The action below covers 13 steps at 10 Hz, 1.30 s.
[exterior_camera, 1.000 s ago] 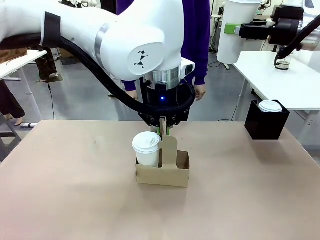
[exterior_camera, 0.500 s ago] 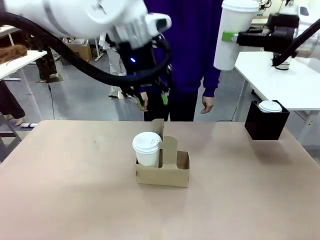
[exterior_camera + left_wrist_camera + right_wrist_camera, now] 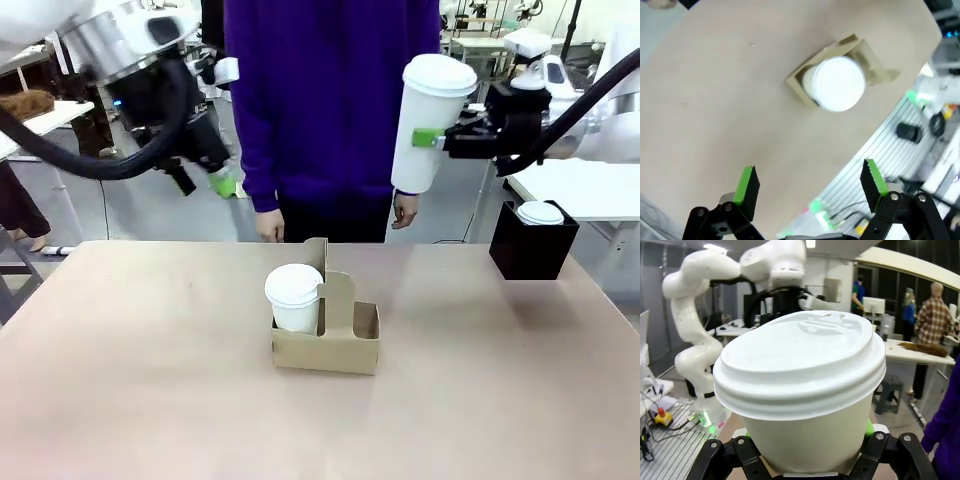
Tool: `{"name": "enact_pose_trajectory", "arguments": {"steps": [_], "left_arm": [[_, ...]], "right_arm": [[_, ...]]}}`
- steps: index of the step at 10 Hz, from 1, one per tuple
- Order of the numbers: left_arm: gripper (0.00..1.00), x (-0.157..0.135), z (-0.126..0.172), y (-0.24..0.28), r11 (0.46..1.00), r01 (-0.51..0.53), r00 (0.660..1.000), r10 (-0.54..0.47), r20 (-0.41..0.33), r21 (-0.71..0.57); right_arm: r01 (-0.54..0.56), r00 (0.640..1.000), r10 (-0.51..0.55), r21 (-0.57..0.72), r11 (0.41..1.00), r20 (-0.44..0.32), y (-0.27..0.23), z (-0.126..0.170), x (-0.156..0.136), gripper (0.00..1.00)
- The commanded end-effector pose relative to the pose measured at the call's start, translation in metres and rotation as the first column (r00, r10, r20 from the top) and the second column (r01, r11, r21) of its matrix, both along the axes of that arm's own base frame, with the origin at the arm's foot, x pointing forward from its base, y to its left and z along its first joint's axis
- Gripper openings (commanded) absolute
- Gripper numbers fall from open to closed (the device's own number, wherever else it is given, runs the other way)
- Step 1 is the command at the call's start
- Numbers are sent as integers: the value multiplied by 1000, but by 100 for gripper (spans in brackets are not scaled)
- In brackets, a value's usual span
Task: Pour a drink into a cup and package it in a carrier.
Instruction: Insert the held 600 ml Paper Cup into the Cup Carrier.
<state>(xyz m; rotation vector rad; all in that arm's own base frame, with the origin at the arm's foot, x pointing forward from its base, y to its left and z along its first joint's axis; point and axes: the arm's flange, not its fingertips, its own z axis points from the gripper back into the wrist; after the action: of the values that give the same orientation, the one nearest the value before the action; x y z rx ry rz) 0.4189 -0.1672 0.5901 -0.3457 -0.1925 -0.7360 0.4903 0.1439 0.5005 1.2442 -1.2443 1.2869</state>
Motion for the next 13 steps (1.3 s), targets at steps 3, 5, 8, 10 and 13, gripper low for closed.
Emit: {"name": "enact_pose_trajectory", "arguments": {"steps": [3, 5, 8, 10, 13], "left_arm": [[100, -1, -32, 29, 973, 225, 958, -212, 195, -46], [100, 9, -23, 32, 983, 185, 974, -184, 128, 5], [100, 8, -29, 29, 984, 177, 973, -174, 151, -6], [100, 14, -52, 59, 980, 193, 962, -181, 206, -41], [100, 13, -67, 97, 963, 260, 902, -218, 373, -65]], "right_arm": [[-37, 999, 36, -26, 999, -18, 31, -31, -17, 80], [-51, 999, 50, -17, 999, -15, 32, -28, -17, 80], [-45, 998, 44, -35, 998, -39, 31, -38, -18, 80], [-141, 988, 140, 1, 990, -59, 30, -45, -31, 80], [-247, 965, 247, 1, 969, -86, 51, -73, -45, 80]]}}
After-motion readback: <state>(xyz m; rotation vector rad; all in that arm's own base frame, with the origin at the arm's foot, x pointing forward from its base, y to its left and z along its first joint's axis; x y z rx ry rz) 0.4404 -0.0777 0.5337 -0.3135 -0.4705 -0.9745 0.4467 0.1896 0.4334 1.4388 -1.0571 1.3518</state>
